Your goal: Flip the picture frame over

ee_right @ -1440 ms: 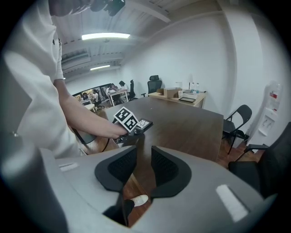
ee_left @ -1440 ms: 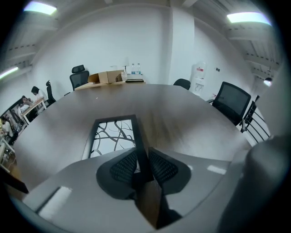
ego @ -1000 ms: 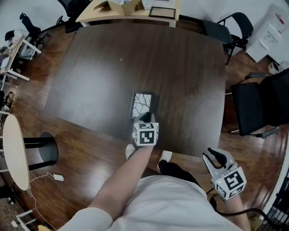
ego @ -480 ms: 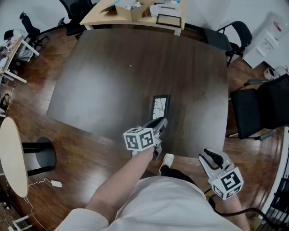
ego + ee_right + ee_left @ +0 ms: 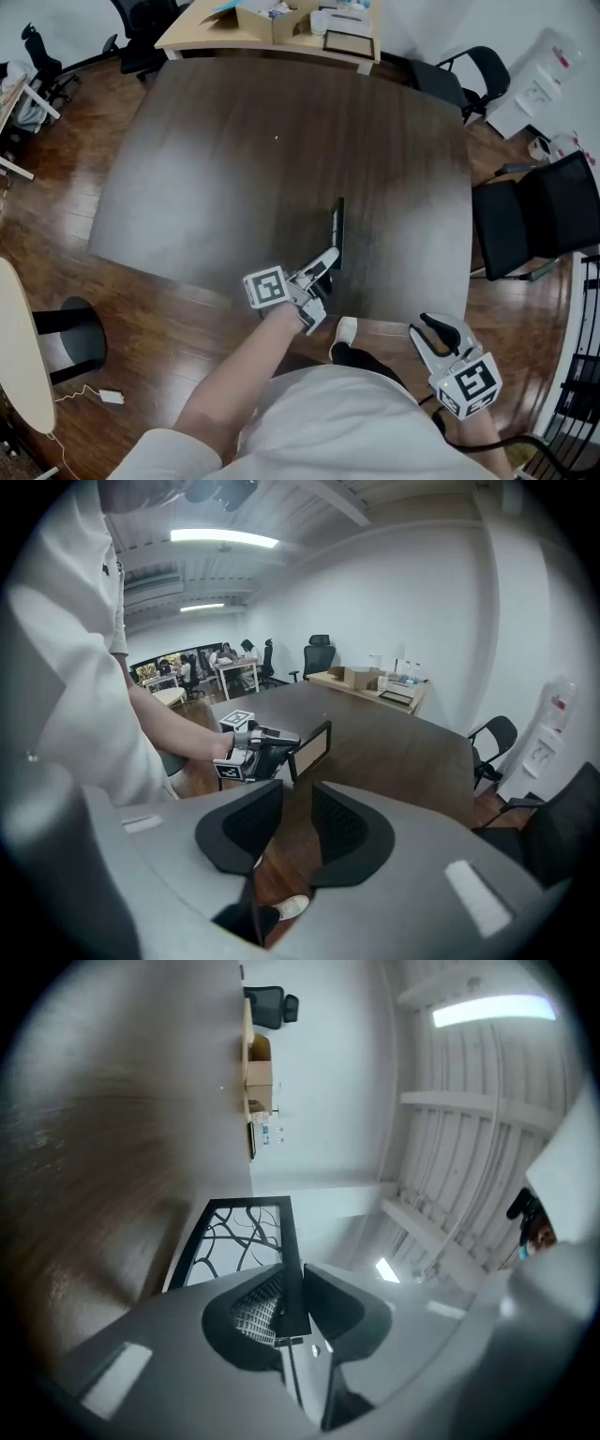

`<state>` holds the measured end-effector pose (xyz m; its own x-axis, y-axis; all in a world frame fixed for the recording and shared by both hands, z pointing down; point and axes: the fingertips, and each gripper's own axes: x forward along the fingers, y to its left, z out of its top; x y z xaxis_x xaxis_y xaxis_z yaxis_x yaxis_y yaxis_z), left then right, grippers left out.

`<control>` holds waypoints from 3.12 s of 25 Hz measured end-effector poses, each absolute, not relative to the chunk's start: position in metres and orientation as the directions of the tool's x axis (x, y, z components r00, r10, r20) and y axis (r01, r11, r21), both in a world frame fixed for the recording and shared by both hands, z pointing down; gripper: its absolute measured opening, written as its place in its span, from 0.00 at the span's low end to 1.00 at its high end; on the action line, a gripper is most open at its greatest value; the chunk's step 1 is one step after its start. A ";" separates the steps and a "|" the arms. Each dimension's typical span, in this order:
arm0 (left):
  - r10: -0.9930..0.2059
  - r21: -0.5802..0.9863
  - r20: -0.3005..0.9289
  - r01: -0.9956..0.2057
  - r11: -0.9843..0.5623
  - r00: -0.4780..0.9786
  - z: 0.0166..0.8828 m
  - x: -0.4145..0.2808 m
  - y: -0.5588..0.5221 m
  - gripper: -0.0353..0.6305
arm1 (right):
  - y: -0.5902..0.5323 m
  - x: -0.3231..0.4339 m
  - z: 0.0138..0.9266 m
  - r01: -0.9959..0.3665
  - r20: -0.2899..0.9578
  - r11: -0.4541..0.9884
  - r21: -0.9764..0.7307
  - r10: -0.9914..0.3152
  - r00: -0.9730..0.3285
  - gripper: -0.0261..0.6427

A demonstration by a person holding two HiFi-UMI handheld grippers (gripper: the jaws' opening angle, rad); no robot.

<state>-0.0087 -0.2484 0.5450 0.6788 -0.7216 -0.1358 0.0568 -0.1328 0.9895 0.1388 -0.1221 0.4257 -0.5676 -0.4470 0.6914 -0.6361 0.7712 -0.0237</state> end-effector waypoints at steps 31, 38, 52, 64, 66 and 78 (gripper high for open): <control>-0.581 0.993 -0.078 0.012 -0.116 0.810 0.598 -0.073 -0.259 0.08 | -0.087 0.092 0.420 -0.753 0.744 0.658 0.010 -0.507 -0.434 0.19; -0.584 0.995 0.053 -0.092 -0.036 0.810 0.606 -0.069 -0.270 0.08 | -0.065 0.094 0.423 -0.791 0.758 0.612 -0.003 -0.515 -0.401 0.19; -0.646 0.921 0.292 -0.390 -0.011 0.706 0.609 -0.073 -0.277 0.06 | -0.028 0.120 0.430 -0.777 0.694 0.629 -0.018 -0.552 -0.462 0.19; -0.690 0.873 0.165 -0.430 -0.231 0.705 0.479 -0.030 -0.110 0.06 | 0.058 0.183 0.432 -0.694 0.560 0.719 -0.031 -0.562 -0.608 0.19; -0.676 0.861 0.158 -0.435 -0.263 0.720 0.461 -0.011 -0.063 0.06 | 0.078 0.192 0.432 -0.681 0.551 0.730 -0.049 -0.549 -0.628 0.19; -0.578 0.809 0.078 -0.390 -0.440 0.812 0.387 0.034 0.146 0.06 | 0.164 0.188 0.412 -0.643 0.471 0.763 -0.066 -0.544 -0.694 0.19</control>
